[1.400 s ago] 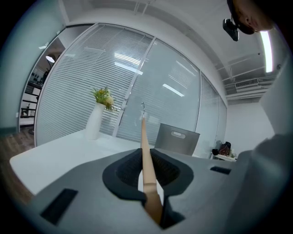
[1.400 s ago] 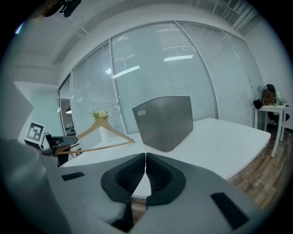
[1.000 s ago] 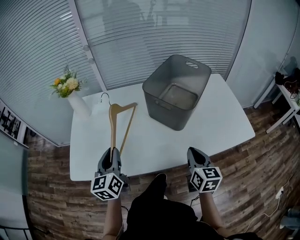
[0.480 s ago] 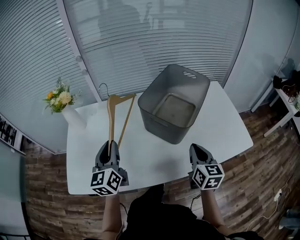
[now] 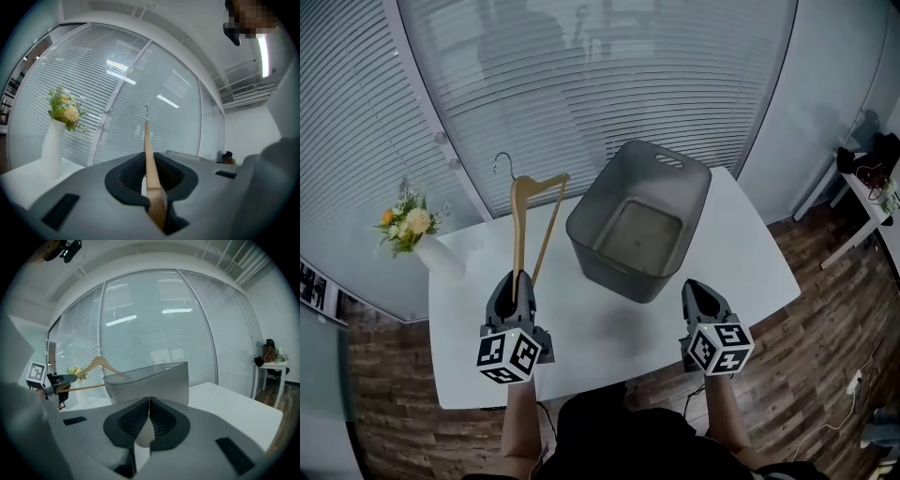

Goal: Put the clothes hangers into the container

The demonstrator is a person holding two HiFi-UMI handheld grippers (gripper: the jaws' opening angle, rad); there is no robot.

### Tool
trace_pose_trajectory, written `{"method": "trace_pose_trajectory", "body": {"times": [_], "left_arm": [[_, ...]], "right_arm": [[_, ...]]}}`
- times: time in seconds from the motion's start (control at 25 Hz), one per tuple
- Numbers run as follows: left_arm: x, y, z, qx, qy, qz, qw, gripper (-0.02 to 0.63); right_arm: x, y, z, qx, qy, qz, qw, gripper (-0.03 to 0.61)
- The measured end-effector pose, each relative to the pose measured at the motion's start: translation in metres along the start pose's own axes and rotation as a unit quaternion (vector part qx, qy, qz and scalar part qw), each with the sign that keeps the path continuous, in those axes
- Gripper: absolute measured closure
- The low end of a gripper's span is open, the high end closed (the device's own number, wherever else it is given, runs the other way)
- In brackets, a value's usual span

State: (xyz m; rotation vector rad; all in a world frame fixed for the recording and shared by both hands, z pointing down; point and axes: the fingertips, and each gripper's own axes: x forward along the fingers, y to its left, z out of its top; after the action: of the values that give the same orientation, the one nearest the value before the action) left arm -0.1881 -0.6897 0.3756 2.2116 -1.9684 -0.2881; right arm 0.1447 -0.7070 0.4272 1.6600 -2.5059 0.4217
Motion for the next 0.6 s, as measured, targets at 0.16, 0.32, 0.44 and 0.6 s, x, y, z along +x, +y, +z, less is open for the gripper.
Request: {"method": "trace_pose_trajectory", "body": {"times": [0.16,0.32,0.44,0.6], "left_arm": [[0.014,-0.005,0.013,0.007,-0.01,-0.017,0.9998,0.557],[0.025,-0.013,0.025,0.011,-0.018,-0.032,0.9993,0.557],[0.03,-0.021,0.033,0.015,-0.024,-0.045,0.9986,0.557],[0.037,-0.035,0.043,0.024,-0.031,-0.063,0.9973,0.557]], "right_arm": [[0.005,-0.004,0.009,0.003,-0.011,-0.007,1.0,0.549],[0.009,-0.006,0.012,0.004,-0.014,-0.009,1.0,0.549],[0.01,-0.007,0.013,0.005,-0.014,-0.009,1.0,0.549],[0.01,-0.01,0.017,0.005,-0.018,-0.01,1.0,0.549]]}}
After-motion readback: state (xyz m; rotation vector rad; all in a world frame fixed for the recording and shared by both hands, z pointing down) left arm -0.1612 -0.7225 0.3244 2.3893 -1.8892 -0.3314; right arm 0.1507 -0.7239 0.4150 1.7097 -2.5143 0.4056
